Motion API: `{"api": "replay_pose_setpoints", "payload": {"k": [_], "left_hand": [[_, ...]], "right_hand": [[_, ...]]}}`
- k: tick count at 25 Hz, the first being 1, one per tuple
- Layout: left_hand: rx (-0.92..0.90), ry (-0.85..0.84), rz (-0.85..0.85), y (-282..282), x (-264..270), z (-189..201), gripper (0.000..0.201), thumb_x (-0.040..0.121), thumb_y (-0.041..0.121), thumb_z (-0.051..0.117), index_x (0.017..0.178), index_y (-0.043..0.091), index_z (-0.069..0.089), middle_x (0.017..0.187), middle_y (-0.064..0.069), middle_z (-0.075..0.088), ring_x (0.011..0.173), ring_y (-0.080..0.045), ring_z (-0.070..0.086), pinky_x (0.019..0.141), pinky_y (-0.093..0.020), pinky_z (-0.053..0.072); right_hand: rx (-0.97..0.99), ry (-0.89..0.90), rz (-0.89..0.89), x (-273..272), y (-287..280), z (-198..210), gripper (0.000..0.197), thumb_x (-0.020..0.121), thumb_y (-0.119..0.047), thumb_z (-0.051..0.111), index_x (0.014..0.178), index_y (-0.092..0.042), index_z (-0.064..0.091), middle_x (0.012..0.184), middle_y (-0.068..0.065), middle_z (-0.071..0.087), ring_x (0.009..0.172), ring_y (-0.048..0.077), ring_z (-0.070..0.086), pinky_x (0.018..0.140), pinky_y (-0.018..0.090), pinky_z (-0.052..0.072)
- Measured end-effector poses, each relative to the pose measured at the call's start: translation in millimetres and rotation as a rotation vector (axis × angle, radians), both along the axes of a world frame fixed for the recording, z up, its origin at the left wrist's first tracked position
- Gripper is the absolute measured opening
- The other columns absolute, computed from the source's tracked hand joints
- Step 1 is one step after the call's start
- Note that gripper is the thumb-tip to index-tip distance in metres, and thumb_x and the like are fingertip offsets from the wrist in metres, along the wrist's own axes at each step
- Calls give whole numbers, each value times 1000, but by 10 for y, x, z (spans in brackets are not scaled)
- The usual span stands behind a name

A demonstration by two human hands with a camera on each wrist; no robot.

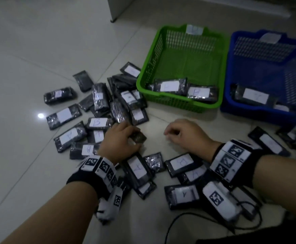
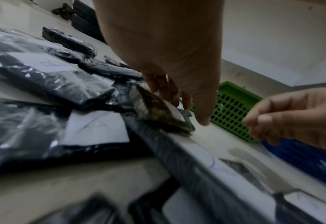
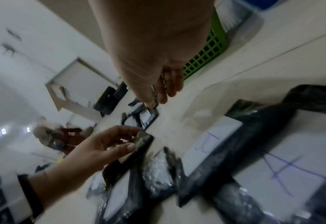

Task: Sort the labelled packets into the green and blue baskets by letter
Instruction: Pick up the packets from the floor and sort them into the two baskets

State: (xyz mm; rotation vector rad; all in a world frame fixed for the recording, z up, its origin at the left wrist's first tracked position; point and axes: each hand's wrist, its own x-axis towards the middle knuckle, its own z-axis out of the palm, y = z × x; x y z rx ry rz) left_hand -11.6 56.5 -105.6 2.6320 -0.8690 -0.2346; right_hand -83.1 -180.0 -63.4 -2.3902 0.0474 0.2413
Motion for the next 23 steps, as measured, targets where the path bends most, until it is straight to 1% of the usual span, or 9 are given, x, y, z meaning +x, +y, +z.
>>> {"api": "replay_pose_setpoints", "payload": {"k": [2,4,7,10,12,14,16,20,23], "left_hand": [[69,42,-54,-17,-61,-2,62,68,51,68,123,25,57,116,0,57,106,-26,52,92,-35,42],[-4,219,-9,-66,-78,29,73,68,35,78,134,22,48,126,0,49,113,-20,49,96,-30,39],[-117,323,72,-157,-30,65,69,65,27,83,126,19,54,124,1,41,103,-9,50,91,-19,41],[-250,312,101,-239,5,161,51,66,24,80,114,26,63,114,8,51,98,-6,55,92,-24,48],[-376,329,159,-285,26,250,49,68,24,78,113,36,61,107,14,62,95,-1,61,86,-24,52],[-469,294,201,-339,52,336,49,71,28,75,114,41,57,106,16,65,92,2,62,80,-20,51],[-550,227,202,-404,125,406,49,73,30,72,118,42,55,113,13,60,100,5,57,84,-14,44],[-604,97,148,-572,390,553,65,69,31,64,133,28,50,106,1,42,90,4,43,85,4,29],[-547,27,113,-737,627,667,64,75,22,69,136,23,49,110,2,44,99,-1,44,90,-2,32]], "right_hand": [[-293,262,272,-118,2,-101,46,73,-47,74,111,-29,58,103,-4,52,106,17,45,88,35,43],[-519,357,473,-178,3,-99,73,60,-60,76,119,-30,45,113,-3,43,107,18,38,86,36,38],[-522,420,518,-207,5,-115,64,61,-49,81,107,-23,44,109,0,40,99,19,40,73,32,37],[-382,450,370,-100,-71,-15,37,77,-33,74,101,-21,48,99,-1,47,90,19,48,68,28,35],[-234,324,192,39,-189,188,29,82,-31,69,106,-24,54,101,-2,57,95,19,56,70,28,40],[-91,109,8,237,-327,449,36,86,-35,65,120,-27,55,114,-1,63,106,19,59,80,28,46],[-27,-64,-111,488,-456,685,47,90,-39,58,134,-27,47,129,0,59,114,18,56,85,25,42],[-99,-30,-73,917,-608,891,49,91,-19,54,138,-18,39,118,3,56,100,22,55,77,24,38],[-221,23,-72,994,-728,797,41,88,-14,57,128,-18,46,112,10,62,88,25,58,67,28,43]]}}
